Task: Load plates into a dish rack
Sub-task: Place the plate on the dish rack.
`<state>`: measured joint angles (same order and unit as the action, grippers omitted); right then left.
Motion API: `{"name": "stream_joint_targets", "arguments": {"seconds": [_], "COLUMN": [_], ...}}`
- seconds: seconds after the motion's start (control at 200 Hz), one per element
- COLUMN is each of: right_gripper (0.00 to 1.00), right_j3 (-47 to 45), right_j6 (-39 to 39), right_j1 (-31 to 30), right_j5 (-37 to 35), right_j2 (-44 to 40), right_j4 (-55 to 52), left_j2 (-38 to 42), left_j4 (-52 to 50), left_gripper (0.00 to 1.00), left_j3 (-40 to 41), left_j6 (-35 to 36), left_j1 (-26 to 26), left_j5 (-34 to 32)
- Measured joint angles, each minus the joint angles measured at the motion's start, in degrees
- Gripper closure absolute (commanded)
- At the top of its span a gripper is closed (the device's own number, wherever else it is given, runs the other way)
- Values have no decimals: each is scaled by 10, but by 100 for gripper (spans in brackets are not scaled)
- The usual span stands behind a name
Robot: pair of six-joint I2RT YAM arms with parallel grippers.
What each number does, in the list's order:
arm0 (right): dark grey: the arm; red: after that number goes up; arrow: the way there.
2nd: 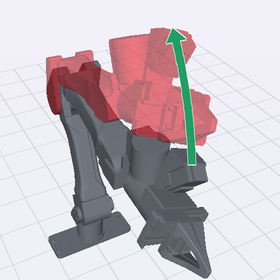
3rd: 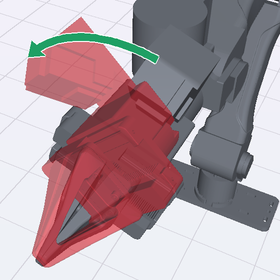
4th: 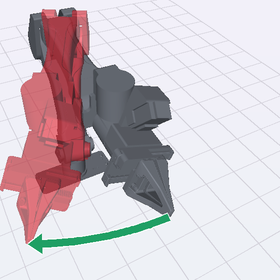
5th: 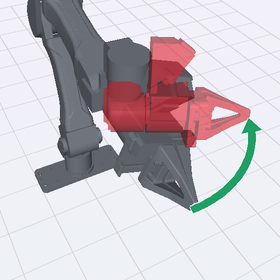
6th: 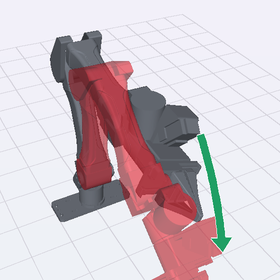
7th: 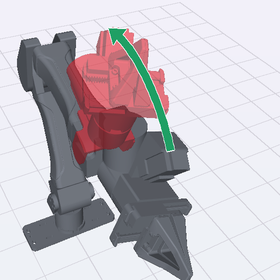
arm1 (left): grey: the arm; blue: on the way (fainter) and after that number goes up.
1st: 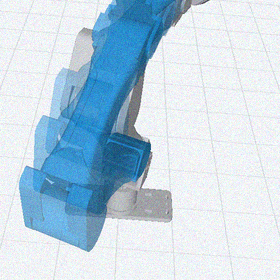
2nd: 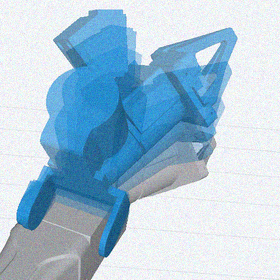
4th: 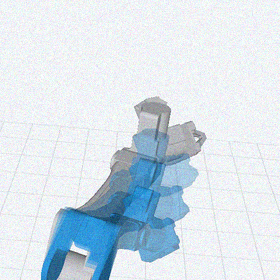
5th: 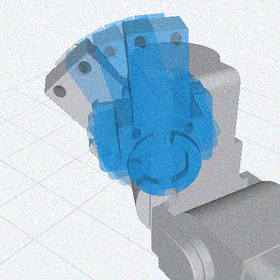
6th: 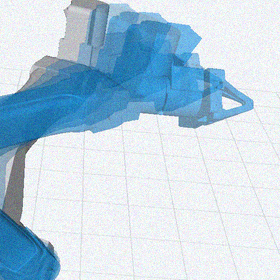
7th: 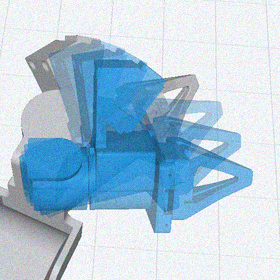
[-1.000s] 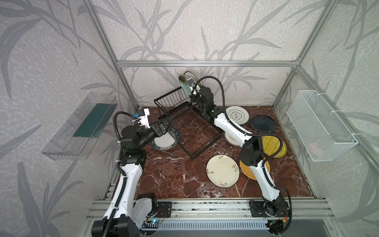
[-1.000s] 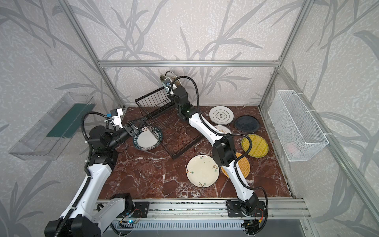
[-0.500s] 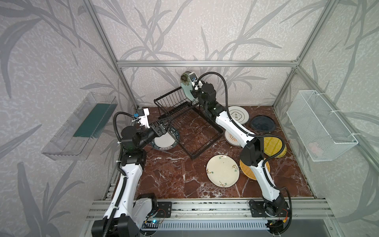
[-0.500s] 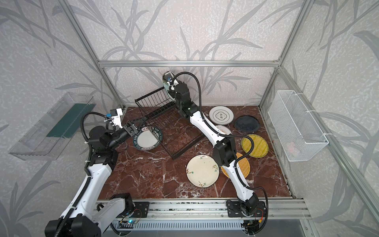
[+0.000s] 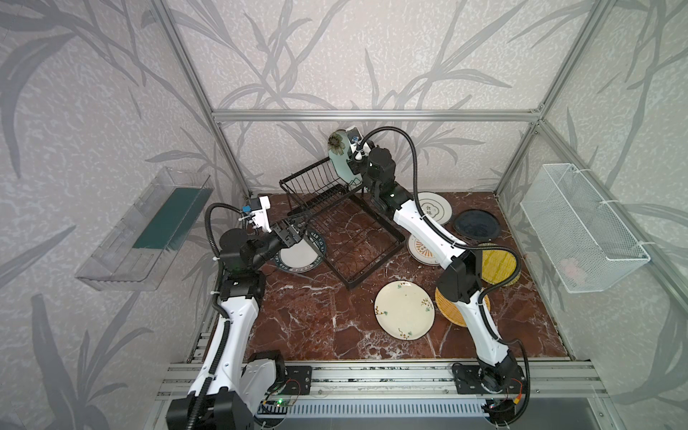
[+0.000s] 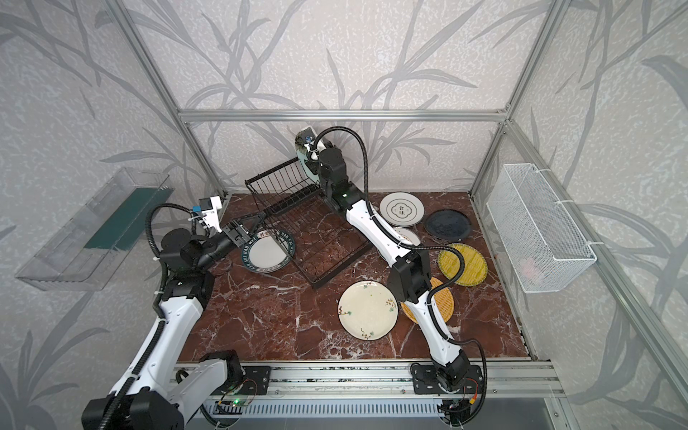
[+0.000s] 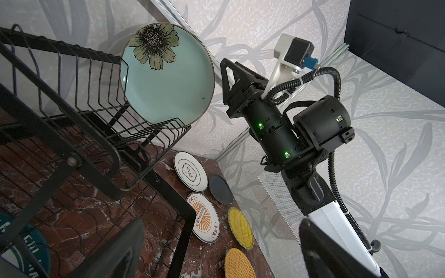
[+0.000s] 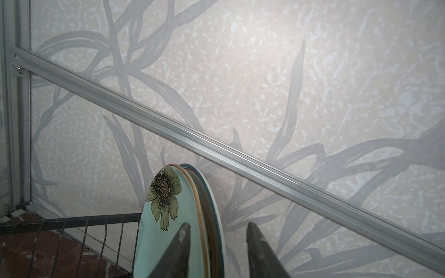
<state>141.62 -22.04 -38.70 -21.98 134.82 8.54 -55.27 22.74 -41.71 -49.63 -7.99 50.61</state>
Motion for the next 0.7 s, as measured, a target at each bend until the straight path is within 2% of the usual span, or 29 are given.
{"name": "stream_joint_targets", "arguments": {"seconds": [0.2,0.33,0.51,0.62,0.7], "right_gripper": [37,25,8,0,1], "right_j3": [-2,-34,-146,-250,-332], "right_j6": [0,-2,3,23,46], "right_j1": [-6,-15,-32,-41,-41], "right_j5": [-1,-1,2,16,28], "right_j2": [-24,-60,-155,-238,-302], "right_j4": [-1,-2,12,23,29], "left_j2": [0,0,28,67,90], "left_j4": [-18,-49,-143,-210,-258], "left_gripper": [1,1,1,1,1], "left_j3": [0,0,0,3,7], "left_j6": [-1,0,16,18,19], "left_j1": [-2,-4,-4,-4,-5], "left_j5": [-12,-32,-82,-128,-157]}}
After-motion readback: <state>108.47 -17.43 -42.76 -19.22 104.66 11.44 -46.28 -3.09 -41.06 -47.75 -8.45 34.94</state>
